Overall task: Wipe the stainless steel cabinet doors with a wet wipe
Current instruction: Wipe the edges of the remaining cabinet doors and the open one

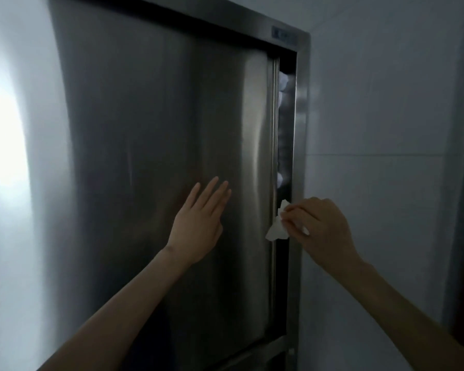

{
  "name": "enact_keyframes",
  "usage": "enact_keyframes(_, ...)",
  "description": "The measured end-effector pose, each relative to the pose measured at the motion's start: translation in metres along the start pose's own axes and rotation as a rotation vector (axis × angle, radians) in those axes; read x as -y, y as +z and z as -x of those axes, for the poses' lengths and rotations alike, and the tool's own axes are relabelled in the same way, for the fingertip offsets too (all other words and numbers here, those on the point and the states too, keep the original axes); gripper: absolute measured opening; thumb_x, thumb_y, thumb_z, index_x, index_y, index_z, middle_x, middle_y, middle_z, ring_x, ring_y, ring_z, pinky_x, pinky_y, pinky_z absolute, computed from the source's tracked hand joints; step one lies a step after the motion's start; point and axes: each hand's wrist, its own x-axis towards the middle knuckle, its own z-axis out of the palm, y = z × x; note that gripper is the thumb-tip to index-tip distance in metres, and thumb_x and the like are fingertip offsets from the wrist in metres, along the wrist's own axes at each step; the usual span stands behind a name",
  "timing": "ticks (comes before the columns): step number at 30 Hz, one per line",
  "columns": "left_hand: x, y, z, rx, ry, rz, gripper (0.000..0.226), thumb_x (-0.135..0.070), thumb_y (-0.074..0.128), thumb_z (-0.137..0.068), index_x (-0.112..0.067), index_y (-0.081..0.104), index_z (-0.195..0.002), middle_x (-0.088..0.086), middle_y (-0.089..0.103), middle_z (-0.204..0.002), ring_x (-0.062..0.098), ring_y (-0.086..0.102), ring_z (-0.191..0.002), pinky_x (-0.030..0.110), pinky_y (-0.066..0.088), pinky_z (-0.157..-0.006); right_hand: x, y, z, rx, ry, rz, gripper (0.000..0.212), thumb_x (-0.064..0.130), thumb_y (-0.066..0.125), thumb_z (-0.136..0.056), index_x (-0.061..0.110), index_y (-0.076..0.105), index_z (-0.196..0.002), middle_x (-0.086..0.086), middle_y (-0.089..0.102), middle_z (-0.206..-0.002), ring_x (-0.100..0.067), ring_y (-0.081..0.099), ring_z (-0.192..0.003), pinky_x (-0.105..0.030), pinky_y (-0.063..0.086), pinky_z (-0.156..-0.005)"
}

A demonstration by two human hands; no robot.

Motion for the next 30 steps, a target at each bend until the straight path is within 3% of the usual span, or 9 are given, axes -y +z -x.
enact_keyframes(4,0.006,0.000,-0.028,-0.040,0.005,-0.029,0.067,-0.032,0.032,-0.099,-0.014,0.002,-0.155,0.003,-0.005,-0.163,0.024,-0.012,-0.149,0.041,-0.019,-0.115,-0.021,0.024,0.001,-0.044,0.014,-0.008,0.012,0.007,0.079,-0.070,0.003,0.071,-0.078,-0.010,0.070,-0.083,-0.024,0.064,-0.070,-0.026,0.039,-0.068)
enact_keyframes(10,0.014,-0.003,-0.071,-0.103,0.045,-0.042,0.063,-0.032,0.028,-0.100,-0.013,0.007,-0.156,0.005,0.001,-0.164,0.024,-0.007,-0.150,0.042,-0.009,-0.120,-0.038,0.051,0.002,-0.078,0.117,-0.096,0.015,-0.002,0.079,-0.070,0.000,0.072,-0.083,-0.013,0.070,-0.089,-0.026,0.067,-0.075,-0.032,0.055,-0.066)
enact_keyframes(14,0.014,-0.008,-0.097,-0.145,0.042,-0.031,0.062,-0.032,0.027,-0.100,-0.010,0.011,-0.156,0.007,0.004,-0.164,0.025,-0.005,-0.150,0.044,-0.005,-0.121,-0.056,0.065,-0.013,-0.123,0.146,-0.146,0.012,-0.003,0.076,-0.072,-0.002,0.072,-0.084,-0.016,0.071,-0.093,-0.028,0.068,-0.080,-0.037,0.057,-0.070)
enact_keyframes(23,0.036,-0.024,-0.157,-0.245,-0.053,-0.096,0.063,-0.040,0.024,-0.100,-0.014,0.009,-0.155,0.004,0.003,-0.164,0.020,-0.007,-0.150,0.042,-0.010,-0.120,-0.112,0.113,-0.076,-0.234,0.217,-0.162,0.013,-0.005,0.077,-0.070,-0.001,0.073,-0.081,-0.013,0.072,-0.091,-0.028,0.068,-0.082,-0.033,0.045,-0.080)
enact_keyframes(30,0.038,-0.021,-0.206,-0.245,-0.166,-0.120,0.067,-0.046,0.014,-0.097,-0.014,0.009,-0.155,0.003,0.003,-0.164,0.018,-0.006,-0.150,0.044,-0.006,-0.121,-0.155,0.127,-0.157,-0.298,0.044,-0.162,0.008,-0.001,0.072,-0.076,0.000,0.072,-0.083,-0.014,0.072,-0.090,-0.027,0.069,-0.085,-0.034,0.033,-0.080)
